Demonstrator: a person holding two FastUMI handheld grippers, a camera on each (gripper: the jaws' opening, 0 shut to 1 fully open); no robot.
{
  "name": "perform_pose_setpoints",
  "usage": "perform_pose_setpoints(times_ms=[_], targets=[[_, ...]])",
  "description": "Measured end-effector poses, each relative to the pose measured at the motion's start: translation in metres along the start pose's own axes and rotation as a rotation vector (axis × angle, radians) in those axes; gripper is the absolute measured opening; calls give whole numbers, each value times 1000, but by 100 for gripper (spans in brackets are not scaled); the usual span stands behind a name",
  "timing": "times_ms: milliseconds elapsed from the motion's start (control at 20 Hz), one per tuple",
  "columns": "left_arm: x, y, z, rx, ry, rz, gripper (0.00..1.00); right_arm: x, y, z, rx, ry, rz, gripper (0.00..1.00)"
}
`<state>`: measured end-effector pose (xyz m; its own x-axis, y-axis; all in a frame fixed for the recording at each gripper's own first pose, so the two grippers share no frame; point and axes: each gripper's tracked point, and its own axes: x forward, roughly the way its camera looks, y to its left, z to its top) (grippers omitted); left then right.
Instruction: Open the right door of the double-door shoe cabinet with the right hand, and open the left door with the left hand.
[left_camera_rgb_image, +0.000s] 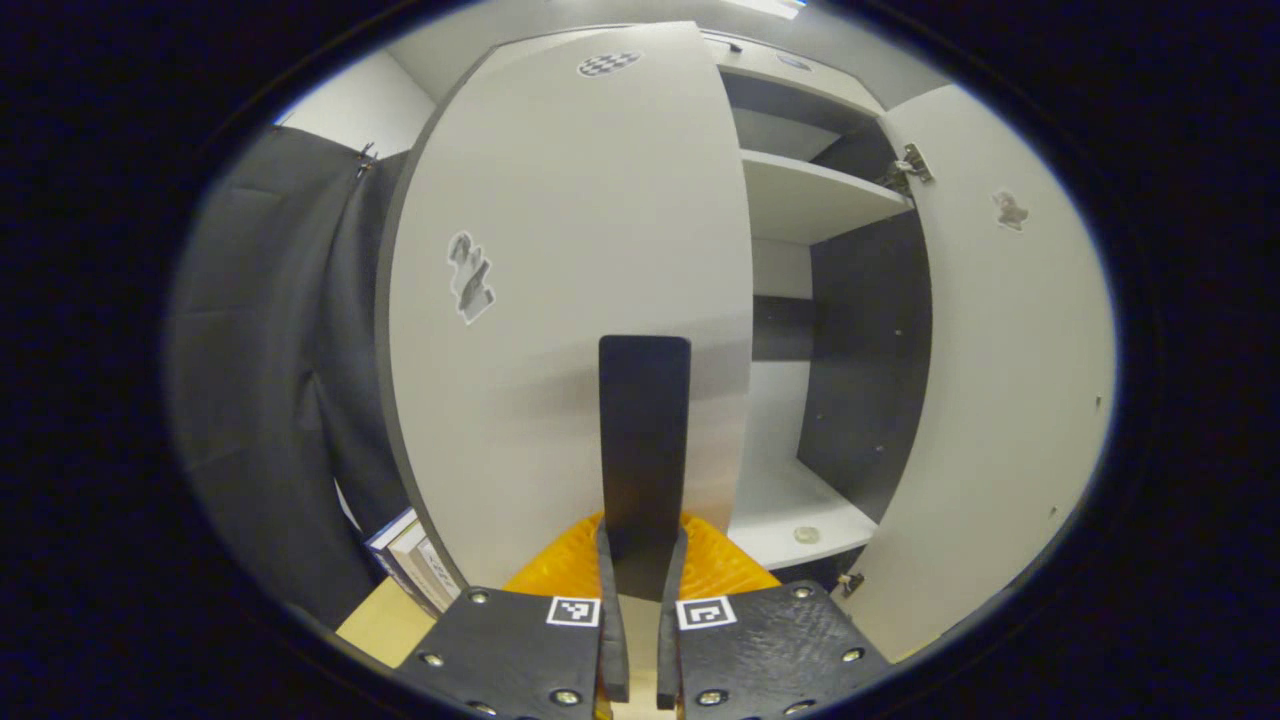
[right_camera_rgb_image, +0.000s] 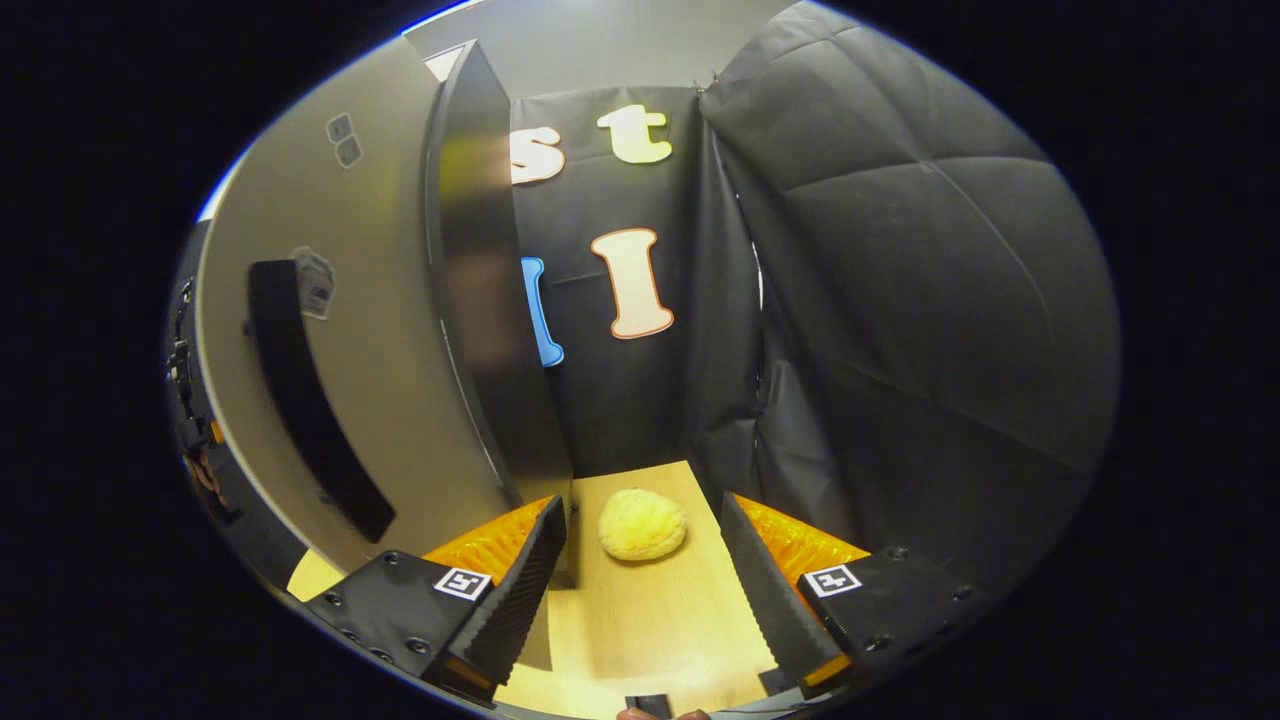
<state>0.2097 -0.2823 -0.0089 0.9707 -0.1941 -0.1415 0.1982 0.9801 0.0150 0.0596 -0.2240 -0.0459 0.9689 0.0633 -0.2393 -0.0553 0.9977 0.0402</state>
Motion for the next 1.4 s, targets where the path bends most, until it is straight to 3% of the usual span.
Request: perform_pose_setpoints(times_ms=[300, 400, 450, 550, 600, 650, 750, 800, 1200, 1300, 1400], targets=[[-11, 10, -7, -30, -12, -101, 13, -64, 17, 5, -16, -61, -127, 98], [-18, 15, -12, -32, -16, -136, 13, -83, 23, 7, -1, -86, -163, 92], [-23, 18, -15, -40, -20, -150, 13, -90, 25, 6, 4, -95, -180, 98], [-31, 27, -19, -54, -24, -170, 13, -102, 32, 0, 8, -99, -207, 98], [-35, 32, -21, -65, -25, -173, 13, -108, 37, -3, 10, -97, -215, 92], [-39, 36, -23, -71, -27, -171, 13, -112, 43, -5, 13, -98, -216, 100], [-46, 47, -23, -61, -36, -159, 13, -120, 55, -9, 12, -102, -218, 93], [-50, 53, -22, -53, -35, -152, 13, -122, 60, -11, 7, -103, -219, 98], [-67, 104, -19, -96, -69, -67, 10, -124, 98, -31, -9, -81, -181, 98], [-69, 115, -18, -59, -73, -44, 11, -124, 105, -32, -10, -81, -168, 92], [-70, 141, -18, 31, -78, 12, 11, -124, 108, -32, -17, -82, -158, 98]])
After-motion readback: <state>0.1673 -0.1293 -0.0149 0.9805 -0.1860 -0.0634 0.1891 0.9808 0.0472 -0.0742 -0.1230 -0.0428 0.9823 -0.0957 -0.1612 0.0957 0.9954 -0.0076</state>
